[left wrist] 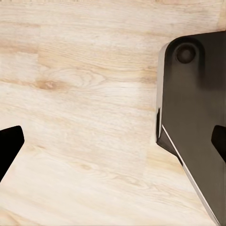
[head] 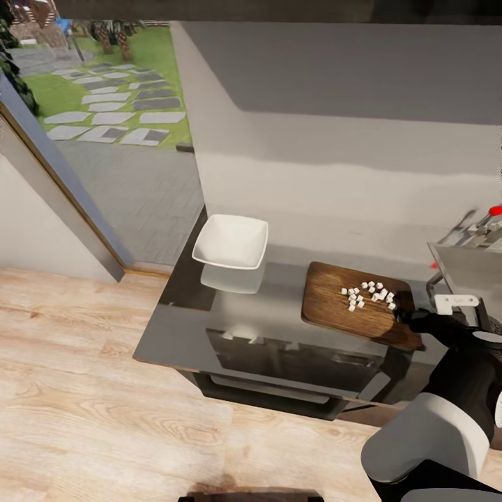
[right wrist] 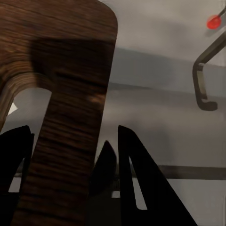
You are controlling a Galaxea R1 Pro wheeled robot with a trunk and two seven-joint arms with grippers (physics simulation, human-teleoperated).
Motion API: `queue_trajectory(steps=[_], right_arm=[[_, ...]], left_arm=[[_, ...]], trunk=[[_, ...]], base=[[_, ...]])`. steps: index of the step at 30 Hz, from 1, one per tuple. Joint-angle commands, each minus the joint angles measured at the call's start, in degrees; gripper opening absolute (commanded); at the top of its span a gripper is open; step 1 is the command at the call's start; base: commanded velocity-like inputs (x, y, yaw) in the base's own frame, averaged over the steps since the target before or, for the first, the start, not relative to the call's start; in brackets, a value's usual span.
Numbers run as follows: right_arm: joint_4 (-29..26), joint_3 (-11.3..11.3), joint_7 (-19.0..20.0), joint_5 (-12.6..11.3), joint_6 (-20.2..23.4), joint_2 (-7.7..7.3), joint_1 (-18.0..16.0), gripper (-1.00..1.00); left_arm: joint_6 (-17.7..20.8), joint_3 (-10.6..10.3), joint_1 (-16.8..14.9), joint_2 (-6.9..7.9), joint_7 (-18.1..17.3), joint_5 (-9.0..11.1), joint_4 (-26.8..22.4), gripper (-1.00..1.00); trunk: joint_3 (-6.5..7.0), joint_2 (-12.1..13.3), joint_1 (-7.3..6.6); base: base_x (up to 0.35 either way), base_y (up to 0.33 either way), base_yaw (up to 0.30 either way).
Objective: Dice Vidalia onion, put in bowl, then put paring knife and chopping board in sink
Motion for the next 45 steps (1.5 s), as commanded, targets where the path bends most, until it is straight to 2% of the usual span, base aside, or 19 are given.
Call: queue_trajectory(steps=[1,15,45], right_arm=[[0.4,-0.1,0.3,1.8,-0.3,0.04,-0.1,-1.00],[0.4,-0.1,0.3,1.8,-0.3,0.04,-0.1,-1.00],[0.4,-0.1,0.3,1.8,-0.5,0.04,-0.1,-1.00]], left_arm=[[-0.1,-0.5,0.0,0.10,0.3,0.6,-0.1,1.00],[-0.1,-0.5,0.0,0.10,0.3,0.5,-0.1,1.00],[-0.1,-0.5,0.0,0.10,0.3,0.5,-0.1,1.00]], trunk=[[-0.01,-0.1,0.06],[1.16,-0.1,0.06],[1.23,-0.1,0.06]], base=[[0.000,0.000,0.000],[0.000,0.000,0.000],[0.000,-0.018,0.000]])
